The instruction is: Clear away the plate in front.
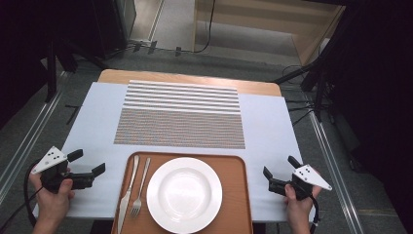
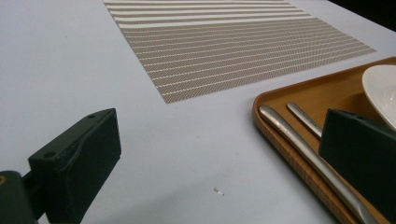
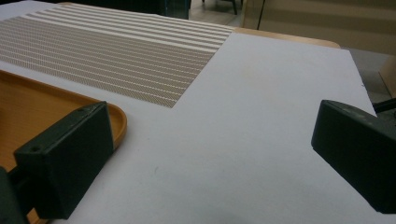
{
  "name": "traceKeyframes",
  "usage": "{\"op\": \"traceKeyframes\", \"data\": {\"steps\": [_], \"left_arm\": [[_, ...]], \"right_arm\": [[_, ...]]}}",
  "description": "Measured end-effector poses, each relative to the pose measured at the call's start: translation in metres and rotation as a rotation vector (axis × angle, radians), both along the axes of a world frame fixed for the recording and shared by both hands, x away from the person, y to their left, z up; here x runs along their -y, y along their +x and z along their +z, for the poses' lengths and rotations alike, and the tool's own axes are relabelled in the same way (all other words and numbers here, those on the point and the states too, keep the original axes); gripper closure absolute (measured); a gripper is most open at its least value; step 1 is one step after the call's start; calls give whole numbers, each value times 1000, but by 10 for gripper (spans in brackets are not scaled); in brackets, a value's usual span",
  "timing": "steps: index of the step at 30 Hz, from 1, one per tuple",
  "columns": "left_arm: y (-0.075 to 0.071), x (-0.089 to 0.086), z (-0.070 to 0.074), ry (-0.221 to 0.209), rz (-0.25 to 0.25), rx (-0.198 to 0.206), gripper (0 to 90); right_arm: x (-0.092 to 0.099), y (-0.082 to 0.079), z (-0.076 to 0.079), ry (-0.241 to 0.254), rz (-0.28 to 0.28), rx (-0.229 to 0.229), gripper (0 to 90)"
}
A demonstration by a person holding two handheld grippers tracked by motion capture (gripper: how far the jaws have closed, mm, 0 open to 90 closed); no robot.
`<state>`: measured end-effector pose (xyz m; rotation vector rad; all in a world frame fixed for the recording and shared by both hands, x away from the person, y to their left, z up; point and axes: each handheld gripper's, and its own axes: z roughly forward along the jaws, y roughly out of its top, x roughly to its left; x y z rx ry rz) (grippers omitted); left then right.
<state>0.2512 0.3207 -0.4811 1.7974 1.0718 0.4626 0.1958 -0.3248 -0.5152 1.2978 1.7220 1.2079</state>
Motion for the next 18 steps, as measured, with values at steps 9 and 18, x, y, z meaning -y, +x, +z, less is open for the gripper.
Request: {"op": "traceKeyframes", "data": {"steps": [9, 18], "left_arm": [[-8, -22, -1, -15, 47, -1, 0], [-9, -27, 0, -8, 64, 14, 0]], "right_arm": [[-1, 1, 0, -5, 3, 1, 0], [-1, 1, 0, -4, 3, 0, 0]]}}
